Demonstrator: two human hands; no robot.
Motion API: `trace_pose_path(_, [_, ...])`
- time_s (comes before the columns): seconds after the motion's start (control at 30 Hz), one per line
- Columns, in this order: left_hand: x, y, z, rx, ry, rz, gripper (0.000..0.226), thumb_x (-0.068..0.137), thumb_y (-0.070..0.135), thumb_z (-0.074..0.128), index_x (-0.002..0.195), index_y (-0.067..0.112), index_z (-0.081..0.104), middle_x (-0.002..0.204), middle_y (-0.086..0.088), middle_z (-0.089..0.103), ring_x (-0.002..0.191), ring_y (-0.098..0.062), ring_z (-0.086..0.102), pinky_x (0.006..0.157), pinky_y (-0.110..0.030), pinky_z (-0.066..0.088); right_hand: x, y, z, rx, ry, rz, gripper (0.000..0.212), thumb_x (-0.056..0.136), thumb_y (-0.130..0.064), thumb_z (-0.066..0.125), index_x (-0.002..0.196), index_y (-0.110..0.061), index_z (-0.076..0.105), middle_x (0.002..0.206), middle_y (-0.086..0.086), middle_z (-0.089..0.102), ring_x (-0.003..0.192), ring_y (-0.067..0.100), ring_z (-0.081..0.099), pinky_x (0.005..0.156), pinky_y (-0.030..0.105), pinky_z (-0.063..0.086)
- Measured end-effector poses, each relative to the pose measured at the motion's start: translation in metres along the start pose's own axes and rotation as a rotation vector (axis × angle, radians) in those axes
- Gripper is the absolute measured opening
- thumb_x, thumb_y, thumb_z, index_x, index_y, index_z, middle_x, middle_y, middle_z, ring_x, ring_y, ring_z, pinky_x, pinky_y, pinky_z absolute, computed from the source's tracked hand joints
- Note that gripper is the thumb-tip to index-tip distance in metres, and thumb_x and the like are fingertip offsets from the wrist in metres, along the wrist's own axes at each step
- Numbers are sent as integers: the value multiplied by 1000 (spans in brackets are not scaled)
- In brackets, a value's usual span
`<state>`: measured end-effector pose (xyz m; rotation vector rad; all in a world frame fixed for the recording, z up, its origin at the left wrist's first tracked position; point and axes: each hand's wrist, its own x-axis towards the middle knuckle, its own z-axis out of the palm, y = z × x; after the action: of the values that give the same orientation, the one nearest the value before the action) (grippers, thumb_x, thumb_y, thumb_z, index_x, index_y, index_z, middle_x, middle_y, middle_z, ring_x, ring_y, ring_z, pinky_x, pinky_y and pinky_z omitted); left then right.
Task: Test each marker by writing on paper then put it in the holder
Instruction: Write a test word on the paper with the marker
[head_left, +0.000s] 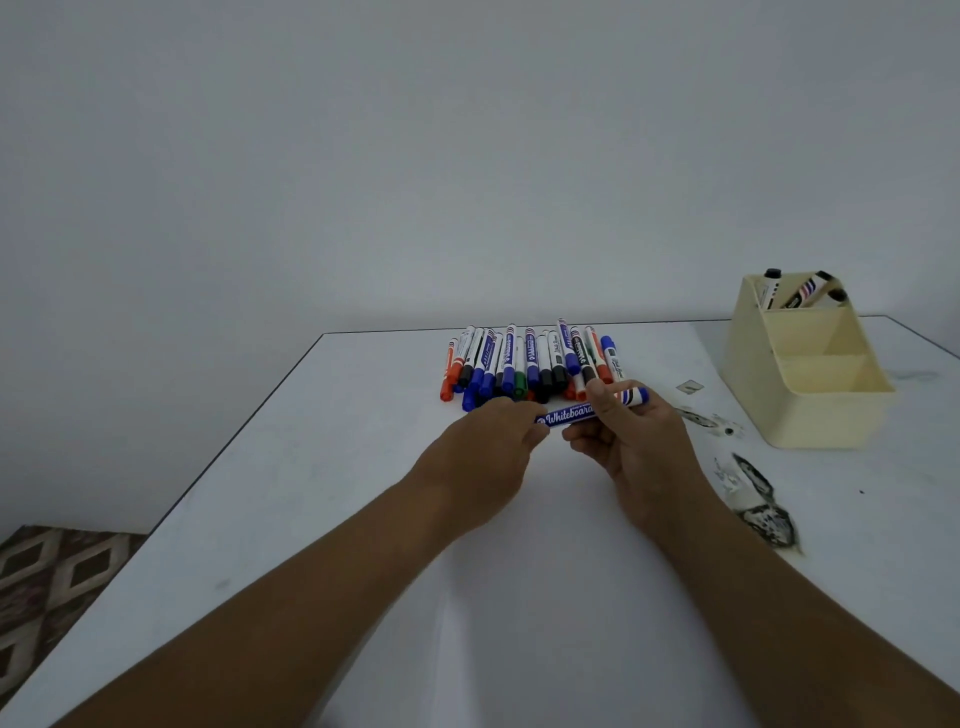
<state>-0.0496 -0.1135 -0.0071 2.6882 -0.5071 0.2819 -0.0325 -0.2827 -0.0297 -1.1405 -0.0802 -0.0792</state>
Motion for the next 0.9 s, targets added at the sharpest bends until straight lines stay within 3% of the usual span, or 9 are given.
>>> trace_pose_path(0.1, [2, 2, 0, 81, -61, -2, 40, 108, 23, 37, 148, 21, 40, 131, -2, 57, 109, -15, 56, 90, -26, 45, 1, 1, 0, -30, -4, 2, 34, 78, -37, 71, 94, -9, 61, 76, 15, 72, 60, 24, 69, 55, 29, 58])
trace_pose_path(0.27, [-1, 3, -1, 173, -88, 33, 44, 109, 35, 30, 149, 21, 39, 131, -4, 62, 109, -21, 61, 90, -31, 49, 0, 0, 1, -29, -15, 33, 35, 78, -40, 70, 92, -9, 62, 74, 17, 73, 54, 20, 67, 50, 27, 56])
trace_pose_path(0.4, [-6, -11, 2, 164, -94, -64, 45, 104, 54, 30, 143, 37, 42, 112, 2, 68, 92, -17, 61, 77, -29, 46, -1, 1, 1, -69, -24, 33, 23, 90, -32, 67, 90, -10, 61, 72, 17, 70, 55, 22, 68, 52, 28, 57])
trace_pose_path(0.5, [-15, -28, -1, 108, -108, -121, 51, 95, 67, 38, 141, 45, 38, 90, 14, 59, 83, -10, 54, 73, -28, 44, -1, 1, 1, -59, 17, 18, 30, 91, -35, 67, 96, -6, 62, 69, 18, 69, 54, 22, 67, 51, 28, 55])
trace_pose_path(0.6, [-24, -57, 2, 129, 1, -93, 44, 102, 42, 46, 146, 37, 41, 87, 11, 55, 84, -12, 52, 78, -29, 45, 2, 1, -1, 0, 76, 23, 28, 94, -36, 66, 93, -8, 63, 63, 13, 67, 51, 20, 66, 49, 27, 54])
trace_pose_path(0.67, [-32, -77, 2, 92, 101, -52, 44, 100, 22, 45, 144, 28, 48, 97, 8, 59, 95, -12, 53, 87, -28, 46, 4, 2, -1, 0, 76, 26, 27, 95, -35, 65, 93, -8, 62, 63, 13, 67, 50, 19, 66, 49, 27, 54])
trace_pose_path(0.73, [-39, -91, 0, 39, 133, -28, 49, 94, 24, 39, 141, 22, 53, 120, 6, 62, 113, -9, 50, 99, -22, 38, 5, 3, -1, -12, 66, 23, 28, 94, -36, 65, 93, -8, 63, 63, 13, 67, 50, 20, 66, 49, 28, 54])
trace_pose_path(0.8, [-42, -97, 1, 41, 83, -30, 54, 93, 28, 35, 144, 22, 51, 142, 5, 54, 132, -9, 44, 110, -19, 28, 5, 3, 0, -22, 63, 16, 31, 91, -39, 67, 94, -8, 63, 65, 13, 67, 51, 20, 66, 50, 28, 54])
trace_pose_path(0.9, [-42, -98, 3, 87, -60, -77, 49, 104, 38, 39, 152, 28, 39, 160, 10, 32, 147, -6, 25, 120, -22, 14, 3, 3, 2, -48, 48, 7, 42, 80, -46, 70, 97, -8, 63, 74, 16, 68, 56, 22, 68, 54, 30, 57])
